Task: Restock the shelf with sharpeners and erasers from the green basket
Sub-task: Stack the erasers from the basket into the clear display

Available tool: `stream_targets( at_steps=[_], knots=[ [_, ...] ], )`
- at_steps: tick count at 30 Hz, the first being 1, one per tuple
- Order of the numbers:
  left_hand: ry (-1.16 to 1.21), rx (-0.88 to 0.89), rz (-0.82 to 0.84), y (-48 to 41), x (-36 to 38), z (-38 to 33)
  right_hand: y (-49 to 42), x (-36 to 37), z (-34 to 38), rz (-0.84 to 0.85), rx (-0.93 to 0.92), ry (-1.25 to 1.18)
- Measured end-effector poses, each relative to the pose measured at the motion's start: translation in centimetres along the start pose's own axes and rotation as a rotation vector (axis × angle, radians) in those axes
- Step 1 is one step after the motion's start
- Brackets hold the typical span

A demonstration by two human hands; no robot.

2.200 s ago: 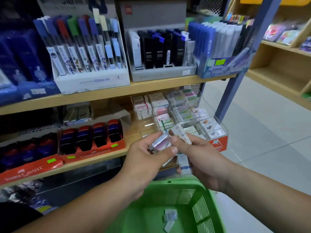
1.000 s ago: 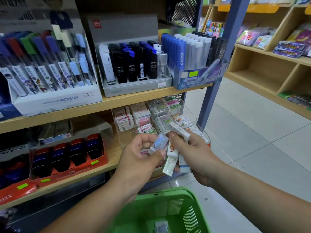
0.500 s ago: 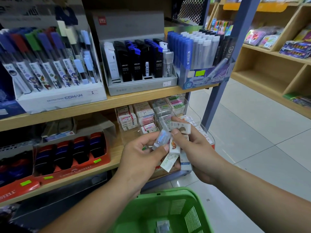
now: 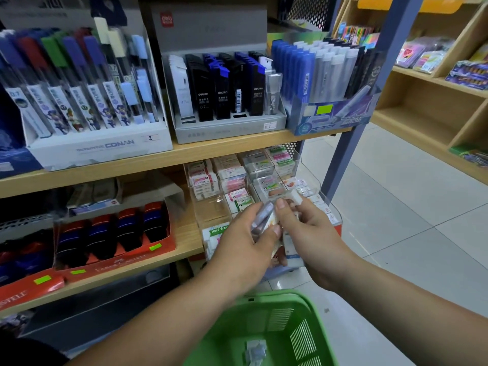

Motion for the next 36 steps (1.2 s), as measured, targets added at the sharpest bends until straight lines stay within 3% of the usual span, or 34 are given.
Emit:
stream_targets(
  at_steps=[3,6,16,21,28,36],
  knots=[
    [-0.008,-0.063,0.023,-0.2,-0.7,0.0,0.0,-0.4,0.2,0.017,-0.04,0.081],
    [0.024,-0.088,0.022,-0.1,-1.1,-0.1,0.2,-0.4,0.1,-0.013,0.025,-0.029],
    [-0.006,-0.084,-0.063,0.0,-2.1,-0.2,-0.2,-2.5,1.6,-0.279,0.095,-0.051],
    [0.019,-0.115,-0.066,-0.6,-2.5,-0.1,-0.3,-4.6,3.2,-0.298,0.14,-0.071],
    [-0.032,-0.106,-0.002,-3.2,-3.4,-1.5,-2.5,-6.7,5.7,-0.353,0.078,0.327],
    [-0.013,-0.119,0.023,-4.0,-2.7,-0.4,-8.8,-7.2,6.9,-0.225,-0.09,1.008]
  ],
)
Point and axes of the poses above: each hand's wrist, its own y-axis away from the middle knuckle, its own x-axis out of the palm, z = x × y, the point moved 5 cm from there along -y, towards the middle knuckle, and after that the axes turned 10 degrees about -y, right-handed, at the moved point
